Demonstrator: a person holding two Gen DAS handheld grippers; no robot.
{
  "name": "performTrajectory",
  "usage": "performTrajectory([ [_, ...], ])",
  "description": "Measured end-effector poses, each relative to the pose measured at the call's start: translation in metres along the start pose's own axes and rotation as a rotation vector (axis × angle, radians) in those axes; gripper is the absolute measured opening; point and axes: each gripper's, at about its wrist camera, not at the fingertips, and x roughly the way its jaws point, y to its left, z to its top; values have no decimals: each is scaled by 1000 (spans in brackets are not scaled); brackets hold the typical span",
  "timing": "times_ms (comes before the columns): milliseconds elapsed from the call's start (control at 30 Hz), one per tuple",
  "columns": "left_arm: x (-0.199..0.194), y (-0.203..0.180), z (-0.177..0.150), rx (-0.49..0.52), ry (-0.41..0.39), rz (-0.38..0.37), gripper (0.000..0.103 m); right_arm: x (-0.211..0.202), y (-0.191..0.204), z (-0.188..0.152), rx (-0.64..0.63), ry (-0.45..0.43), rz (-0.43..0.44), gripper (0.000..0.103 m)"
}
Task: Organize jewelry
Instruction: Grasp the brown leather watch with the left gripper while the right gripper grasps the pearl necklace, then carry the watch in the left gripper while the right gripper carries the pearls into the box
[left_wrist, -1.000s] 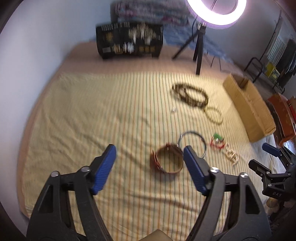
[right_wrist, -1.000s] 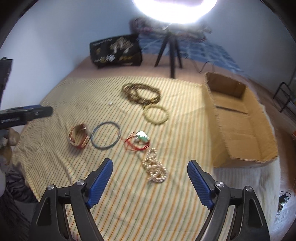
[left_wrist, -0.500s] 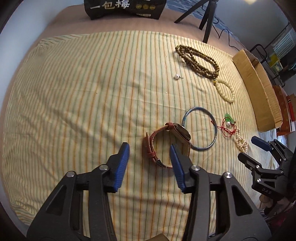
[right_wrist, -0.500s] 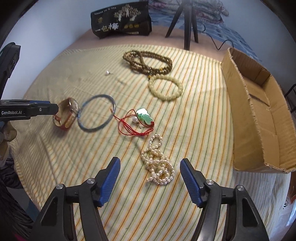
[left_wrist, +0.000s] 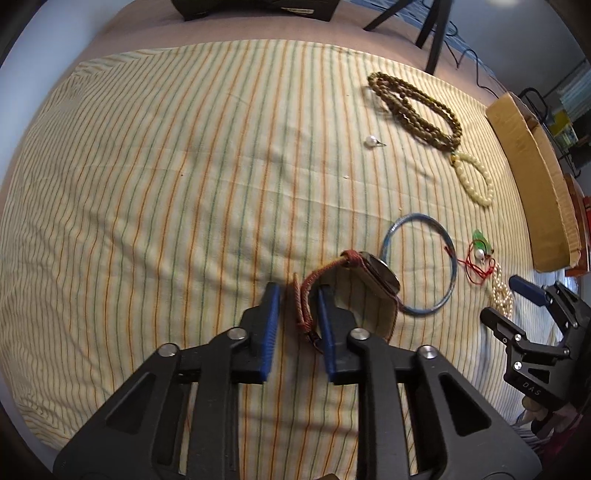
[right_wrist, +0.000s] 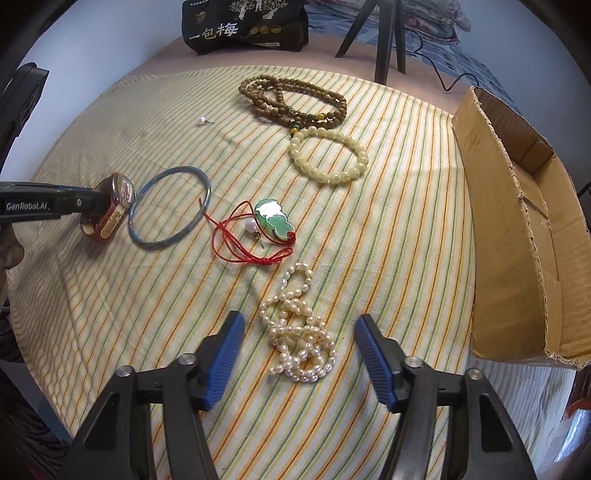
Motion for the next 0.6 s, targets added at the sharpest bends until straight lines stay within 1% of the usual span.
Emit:
performTrajectory([
  [67,0,2,1,-6,2,-7,14,0,-2,0,7,3,6,54],
  [133,0,5,1,-4,0,-7,10,0,-5,1,17,1,9,42],
  [167,-1,6,1,-2,-1,-6,8,1,-6,2,13,1,9,39],
  [233,-2,6,-1,6,-7,-2,7,1,-4,3,-4,0,11,28],
  [267,-2,5,0,11,-11,1,7,0,-2,2,-10,-1,10,25],
  [333,-7,9,-5,14,-18,-1,7,-4,5,-1,-21,-2,10,12],
  [400,-10,9,-6,13,-22,-5,7,-5,7,-2,-23,-4,10,8],
  [600,-27,5,-10,26,-65,-9,7,-15,9,-1,-17,-31,20,7],
])
